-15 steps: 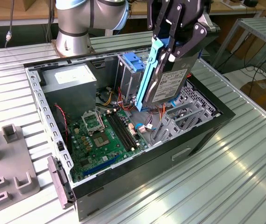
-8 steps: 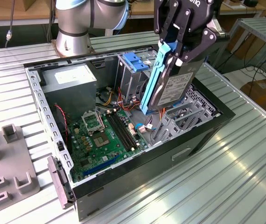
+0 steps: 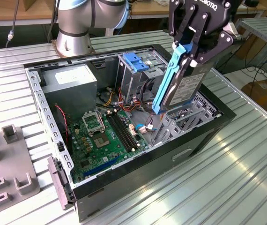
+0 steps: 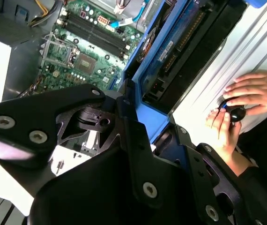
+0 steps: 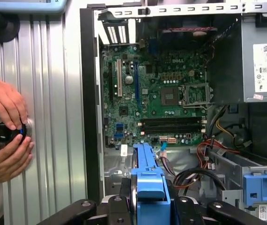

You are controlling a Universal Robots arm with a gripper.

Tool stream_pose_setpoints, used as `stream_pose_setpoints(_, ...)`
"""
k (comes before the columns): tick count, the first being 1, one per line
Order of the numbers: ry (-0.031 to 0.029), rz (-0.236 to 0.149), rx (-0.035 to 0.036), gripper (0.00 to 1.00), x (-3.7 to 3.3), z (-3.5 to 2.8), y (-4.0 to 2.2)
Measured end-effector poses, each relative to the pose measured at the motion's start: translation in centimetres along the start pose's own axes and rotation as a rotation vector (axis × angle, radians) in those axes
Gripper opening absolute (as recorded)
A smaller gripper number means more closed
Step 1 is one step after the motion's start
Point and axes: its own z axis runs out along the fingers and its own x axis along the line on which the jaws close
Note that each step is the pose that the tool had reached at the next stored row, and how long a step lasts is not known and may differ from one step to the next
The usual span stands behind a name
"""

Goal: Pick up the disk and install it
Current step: 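Insert the disk into the insertion slot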

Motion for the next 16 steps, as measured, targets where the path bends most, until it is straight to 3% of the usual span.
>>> stream_pose_setpoints(4,0.0003,0.0,-0.0013,0.37,0.01,0.17,-1.89)
stream_pose_setpoints(7,0.0003,0.0,-0.0013,0.37,-0.03,0.31,-2.79)
stream_pose_setpoints(12,0.0001,0.0,-0.0001,0.37,-0.08,0.41,-3.71)
stream_pose_setpoints(14,-0.0001,0.0,0.0002,0.37,-0.12,0.53,-4.66)
stream_pose_setpoints(16,0.0,0.0,0.0002,0.37,-0.15,0.6,-5.22)
